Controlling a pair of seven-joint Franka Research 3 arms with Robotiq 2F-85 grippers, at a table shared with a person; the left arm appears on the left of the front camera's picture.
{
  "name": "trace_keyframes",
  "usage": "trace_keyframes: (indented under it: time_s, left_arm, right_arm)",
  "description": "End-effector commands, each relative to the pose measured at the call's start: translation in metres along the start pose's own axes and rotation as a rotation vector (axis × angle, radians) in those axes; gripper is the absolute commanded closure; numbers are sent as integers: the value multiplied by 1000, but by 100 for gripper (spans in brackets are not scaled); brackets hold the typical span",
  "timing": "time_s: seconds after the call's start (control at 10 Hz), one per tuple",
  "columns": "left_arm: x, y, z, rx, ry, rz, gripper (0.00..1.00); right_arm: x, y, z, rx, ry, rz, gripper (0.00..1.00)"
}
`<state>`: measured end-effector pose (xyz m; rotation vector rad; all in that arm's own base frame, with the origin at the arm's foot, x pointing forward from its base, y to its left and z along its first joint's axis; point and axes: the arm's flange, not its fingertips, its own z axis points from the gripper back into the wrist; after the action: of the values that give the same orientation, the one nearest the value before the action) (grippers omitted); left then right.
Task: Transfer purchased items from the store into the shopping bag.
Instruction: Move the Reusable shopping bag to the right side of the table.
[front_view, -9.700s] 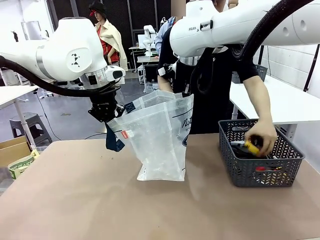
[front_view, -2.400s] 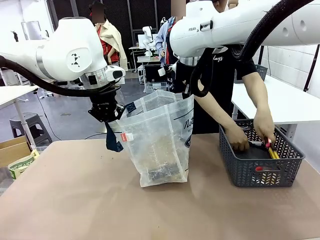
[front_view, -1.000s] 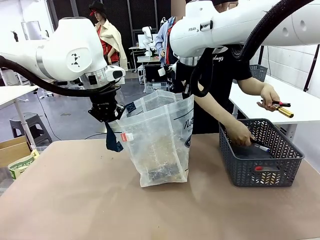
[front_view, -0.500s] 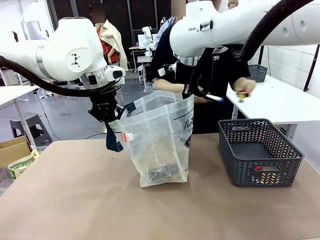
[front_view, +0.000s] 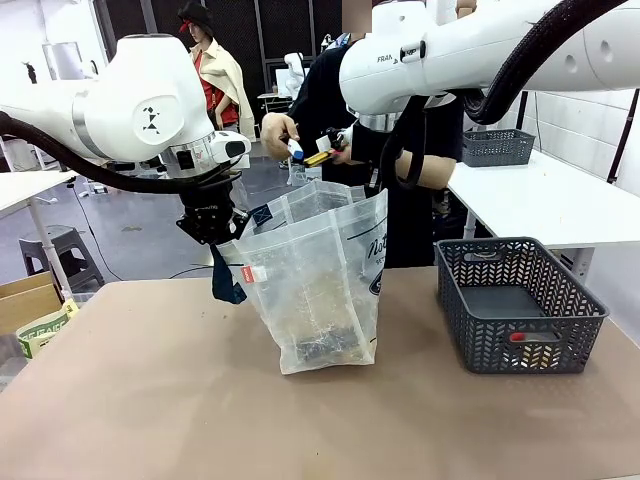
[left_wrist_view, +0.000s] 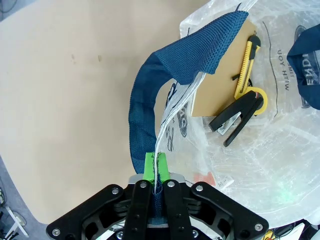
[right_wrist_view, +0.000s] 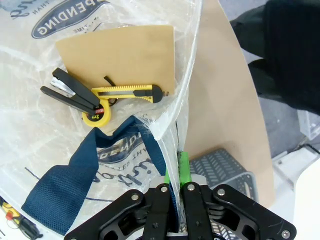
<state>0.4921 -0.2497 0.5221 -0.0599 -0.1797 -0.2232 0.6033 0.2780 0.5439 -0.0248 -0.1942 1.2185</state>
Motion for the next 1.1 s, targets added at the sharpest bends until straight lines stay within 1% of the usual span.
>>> trace_keyframes:
  time_s: [0.0,1.0]
  left_arm:
    - [0,1,2,-5,-2,10,100]
    - [0,1,2,-5,-2,10,100]
  right_arm:
    - [-1,-1,1,-3,0,-6,100]
    - [-1,-1,1,-3,0,-6,100]
